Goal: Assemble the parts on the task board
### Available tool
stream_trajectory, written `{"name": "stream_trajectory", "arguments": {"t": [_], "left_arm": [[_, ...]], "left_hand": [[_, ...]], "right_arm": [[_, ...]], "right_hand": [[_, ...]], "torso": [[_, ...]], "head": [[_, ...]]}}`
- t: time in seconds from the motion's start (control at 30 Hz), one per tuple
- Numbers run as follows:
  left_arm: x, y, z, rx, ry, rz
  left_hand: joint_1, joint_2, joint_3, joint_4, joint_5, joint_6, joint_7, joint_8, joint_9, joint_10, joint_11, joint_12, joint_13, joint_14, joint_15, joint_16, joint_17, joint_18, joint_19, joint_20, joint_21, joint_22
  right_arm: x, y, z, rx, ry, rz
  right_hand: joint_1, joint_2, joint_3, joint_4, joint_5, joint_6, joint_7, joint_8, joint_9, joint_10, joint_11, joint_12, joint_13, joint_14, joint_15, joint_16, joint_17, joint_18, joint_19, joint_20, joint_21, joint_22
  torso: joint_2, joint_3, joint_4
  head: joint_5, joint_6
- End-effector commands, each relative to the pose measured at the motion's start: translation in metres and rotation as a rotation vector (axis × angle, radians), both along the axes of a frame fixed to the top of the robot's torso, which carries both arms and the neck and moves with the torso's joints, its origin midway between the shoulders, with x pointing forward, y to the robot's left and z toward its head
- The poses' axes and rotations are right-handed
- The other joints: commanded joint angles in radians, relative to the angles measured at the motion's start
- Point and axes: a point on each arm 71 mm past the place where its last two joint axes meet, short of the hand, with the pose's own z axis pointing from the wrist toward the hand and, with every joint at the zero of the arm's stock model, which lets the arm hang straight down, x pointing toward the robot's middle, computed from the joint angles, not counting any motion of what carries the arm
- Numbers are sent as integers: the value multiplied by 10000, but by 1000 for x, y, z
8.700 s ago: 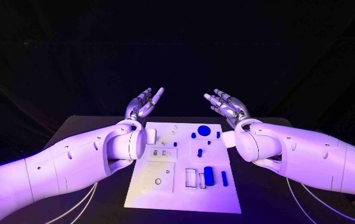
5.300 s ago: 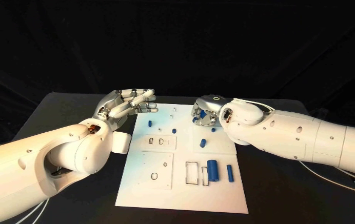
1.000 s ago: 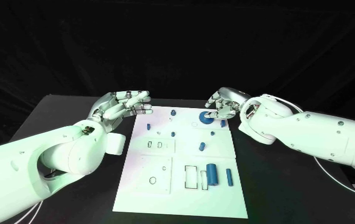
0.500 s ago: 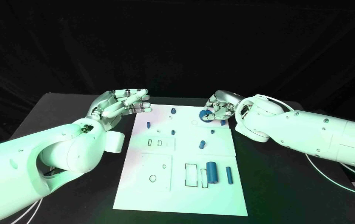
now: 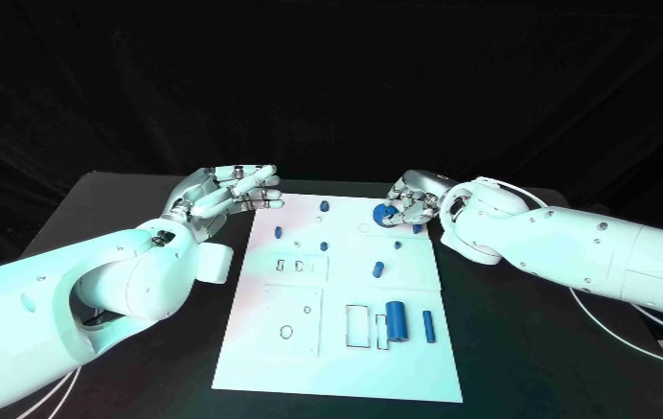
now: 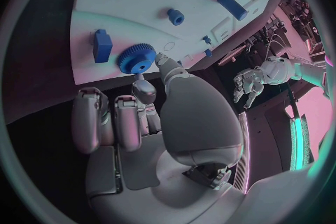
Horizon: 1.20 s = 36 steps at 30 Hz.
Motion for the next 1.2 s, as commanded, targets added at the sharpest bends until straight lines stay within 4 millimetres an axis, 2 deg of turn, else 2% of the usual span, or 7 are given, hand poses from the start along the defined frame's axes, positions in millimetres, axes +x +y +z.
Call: {"name": "stream_trajectory", "arguments": {"t": [0.03,0.93,1.2], "left_arm": [[0,-2,1,-96,-28,-212],[1,-2,0,-79,46,-249],[1,-2,0,-82,52,-261]], "left_hand": [[-13,70,-25,-60,6,7,35,-37,0,19,0,-41,8,29,8,-30,11,30,-38,-8,56,9],[-16,69,-27,-62,4,2,41,-44,-1,14,3,-48,8,32,8,-34,17,30,-39,-8,61,11],[-21,77,-27,-62,4,0,42,-49,-1,11,4,-54,8,33,9,-40,23,30,-41,-8,67,13]], "right_arm": [[0,0,0,-222,-245,71],[1,0,2,-104,-661,1],[4,1,-2,-316,-350,11]], "right_hand": [[111,25,-55,26,65,-83,18,57,15,-25,31,88,72,680,79,72,849,-45,1,54,-38,306],[245,48,-38,24,242,-137,39,124,70,-30,52,206,208,695,100,132,964,-58,38,77,-3,381],[165,-81,-168,125,196,-350,84,103,85,-292,99,-3,12,676,138,110,915,-31,-47,105,-97,281]], "torso": [[-4,-3,12],[4,-1,7],[13,0,16]], "head": [[5,-1],[3,-23],[2,-37]]}}
